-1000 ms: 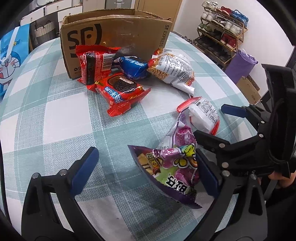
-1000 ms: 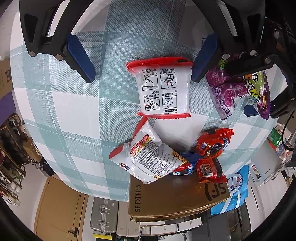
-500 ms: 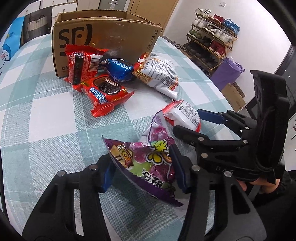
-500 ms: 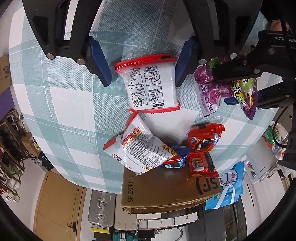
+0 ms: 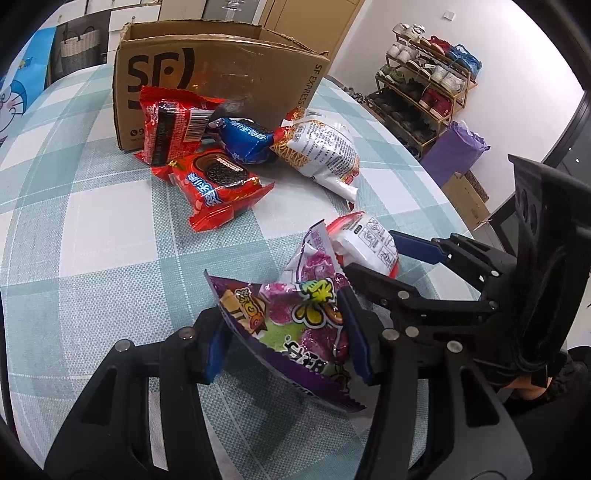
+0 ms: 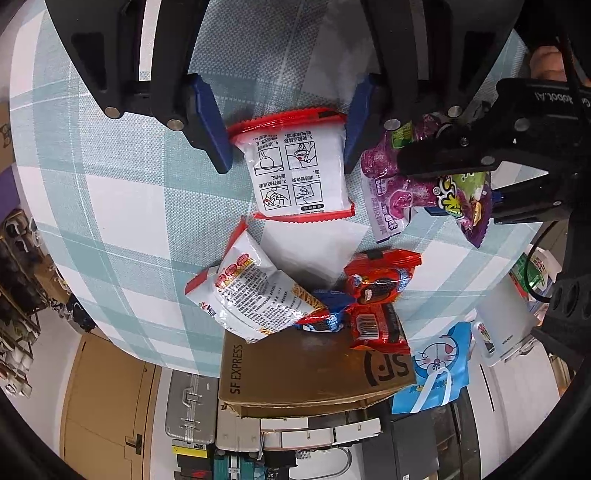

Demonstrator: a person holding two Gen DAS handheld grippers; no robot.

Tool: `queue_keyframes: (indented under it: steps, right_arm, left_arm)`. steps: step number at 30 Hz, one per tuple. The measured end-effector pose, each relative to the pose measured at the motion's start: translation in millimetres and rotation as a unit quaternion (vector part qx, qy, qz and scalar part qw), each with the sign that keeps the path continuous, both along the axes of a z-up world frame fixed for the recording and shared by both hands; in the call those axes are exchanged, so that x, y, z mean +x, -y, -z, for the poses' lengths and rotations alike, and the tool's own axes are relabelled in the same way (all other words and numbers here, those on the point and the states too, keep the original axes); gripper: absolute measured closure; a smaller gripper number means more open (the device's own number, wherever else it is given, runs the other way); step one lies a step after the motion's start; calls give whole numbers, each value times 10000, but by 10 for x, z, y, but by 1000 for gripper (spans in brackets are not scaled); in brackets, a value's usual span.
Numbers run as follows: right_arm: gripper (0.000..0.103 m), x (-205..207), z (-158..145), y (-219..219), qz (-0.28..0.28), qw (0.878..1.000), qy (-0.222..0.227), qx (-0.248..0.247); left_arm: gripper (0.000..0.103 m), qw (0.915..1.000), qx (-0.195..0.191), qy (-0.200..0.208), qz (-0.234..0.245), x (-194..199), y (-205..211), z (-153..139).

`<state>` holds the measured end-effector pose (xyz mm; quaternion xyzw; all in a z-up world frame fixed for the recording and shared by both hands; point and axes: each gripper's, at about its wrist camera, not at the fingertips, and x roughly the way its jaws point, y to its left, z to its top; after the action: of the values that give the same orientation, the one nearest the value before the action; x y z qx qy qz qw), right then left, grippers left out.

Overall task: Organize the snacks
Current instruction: 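Lift the purple bag and white-red bag and carry them over the box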

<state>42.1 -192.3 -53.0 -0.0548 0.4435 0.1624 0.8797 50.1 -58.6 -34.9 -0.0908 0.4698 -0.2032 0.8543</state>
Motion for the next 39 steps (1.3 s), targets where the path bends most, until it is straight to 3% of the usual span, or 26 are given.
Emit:
queue_keyframes:
  steps: [21, 39]
  right_arm:
    - [44, -221, -208, 7, -3, 9990, 367, 244]
    - [44, -148, -584, 63, 39, 9949, 811, 596]
  left_arm:
    - [54, 9995, -17, 166, -265, -129, -168, -117]
    - [54, 9956, -22, 714, -602, -200, -430, -550]
